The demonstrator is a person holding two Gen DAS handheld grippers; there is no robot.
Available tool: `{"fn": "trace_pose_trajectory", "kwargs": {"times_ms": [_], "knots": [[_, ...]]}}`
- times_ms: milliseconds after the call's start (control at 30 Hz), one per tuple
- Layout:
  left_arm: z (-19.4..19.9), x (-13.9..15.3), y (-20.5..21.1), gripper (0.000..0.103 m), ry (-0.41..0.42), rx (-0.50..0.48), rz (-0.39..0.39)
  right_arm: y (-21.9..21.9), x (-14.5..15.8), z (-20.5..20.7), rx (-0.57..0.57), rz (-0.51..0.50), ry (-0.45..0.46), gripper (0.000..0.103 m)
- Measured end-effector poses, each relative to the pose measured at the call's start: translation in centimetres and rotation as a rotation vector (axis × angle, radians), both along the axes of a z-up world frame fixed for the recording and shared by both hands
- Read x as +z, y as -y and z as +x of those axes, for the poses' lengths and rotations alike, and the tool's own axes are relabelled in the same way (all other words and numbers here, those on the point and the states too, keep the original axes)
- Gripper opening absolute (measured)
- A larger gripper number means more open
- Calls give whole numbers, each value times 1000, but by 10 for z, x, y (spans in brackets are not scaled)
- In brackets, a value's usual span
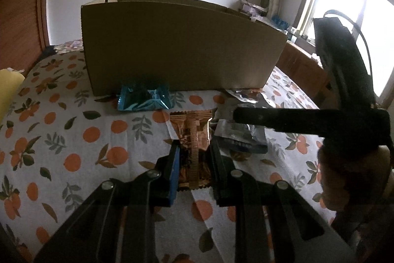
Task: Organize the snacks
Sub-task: 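Grasp the brown-gold wrapped packet with the left tool while the right grasps a silver foil packet, then lift both held packets and carry them over the box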
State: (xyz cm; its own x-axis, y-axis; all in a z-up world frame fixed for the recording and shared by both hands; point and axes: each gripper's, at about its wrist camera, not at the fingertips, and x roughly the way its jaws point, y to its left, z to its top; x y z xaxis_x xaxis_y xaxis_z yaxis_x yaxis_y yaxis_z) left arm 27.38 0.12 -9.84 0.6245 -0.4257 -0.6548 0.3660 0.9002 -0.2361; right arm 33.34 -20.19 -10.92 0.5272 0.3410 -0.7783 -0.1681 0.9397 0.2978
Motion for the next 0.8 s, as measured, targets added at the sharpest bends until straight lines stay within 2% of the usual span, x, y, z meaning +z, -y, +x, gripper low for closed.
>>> {"fn": "trace_pose_trajectory", "kwargs": {"times_ms": [300, 367, 467, 500, 667, 800], "knots": [[-1, 0, -3, 20, 4, 8, -19, -28, -2, 4, -21, -179, 25, 57], [-1, -1, -3, 20, 3, 11, -22, -28, -3, 4, -17, -173, 20, 55], [-2, 0, -4, 20, 1, 16, -25, -28, -1, 1, 15, -155, 16, 40], [-2, 0, -4, 20, 1, 18, -23, -28, 0, -2, 26, -141, 9, 39], [-3, 1, -2, 20, 1, 21, -3, -26, 3, -19, 65, -115, 2, 37], [-5, 4, -5, 20, -4, 24, -13, -20, 12, -33, 75, -68, 13, 33]]}}
